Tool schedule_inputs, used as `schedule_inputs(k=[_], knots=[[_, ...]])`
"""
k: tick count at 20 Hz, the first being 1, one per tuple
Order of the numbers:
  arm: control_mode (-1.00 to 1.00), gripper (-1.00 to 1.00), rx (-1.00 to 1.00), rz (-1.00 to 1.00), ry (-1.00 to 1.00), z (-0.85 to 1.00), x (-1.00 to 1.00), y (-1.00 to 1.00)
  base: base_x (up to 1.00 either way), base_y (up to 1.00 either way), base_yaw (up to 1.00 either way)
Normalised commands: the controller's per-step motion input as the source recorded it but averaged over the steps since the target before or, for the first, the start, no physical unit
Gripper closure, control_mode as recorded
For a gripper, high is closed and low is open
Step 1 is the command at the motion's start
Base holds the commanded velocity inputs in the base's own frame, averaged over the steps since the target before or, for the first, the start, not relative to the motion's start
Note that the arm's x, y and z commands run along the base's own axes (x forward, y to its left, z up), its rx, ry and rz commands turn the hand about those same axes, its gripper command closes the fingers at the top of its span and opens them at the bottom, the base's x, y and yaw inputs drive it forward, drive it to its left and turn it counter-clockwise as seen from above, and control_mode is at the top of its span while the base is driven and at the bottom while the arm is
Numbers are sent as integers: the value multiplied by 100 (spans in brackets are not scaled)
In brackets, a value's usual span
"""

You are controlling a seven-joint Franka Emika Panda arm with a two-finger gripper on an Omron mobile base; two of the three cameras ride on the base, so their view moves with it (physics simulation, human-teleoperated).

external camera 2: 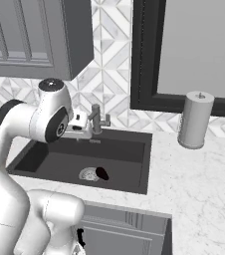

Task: Pick the avocado from the sink and place it in the bowl. Then pick the bowl and place it in the microwave. Then close the microwave door and press the start button.

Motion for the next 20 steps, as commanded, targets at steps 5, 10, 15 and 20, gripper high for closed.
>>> schedule_inputs(k=[5, 10, 15, 20], knots=[[-100, -100, 2, 34, 2, -32, 16, -31, 0, 0, 0], [-100, -100, 0, 35, 5, -43, 37, -4, 0, 0, 0], [-100, -100, -1, 20, 21, -49, 68, 2, 0, 0, 0], [-100, -100, 0, 6, 27, -55, 68, 0, 0, 0, 0]])
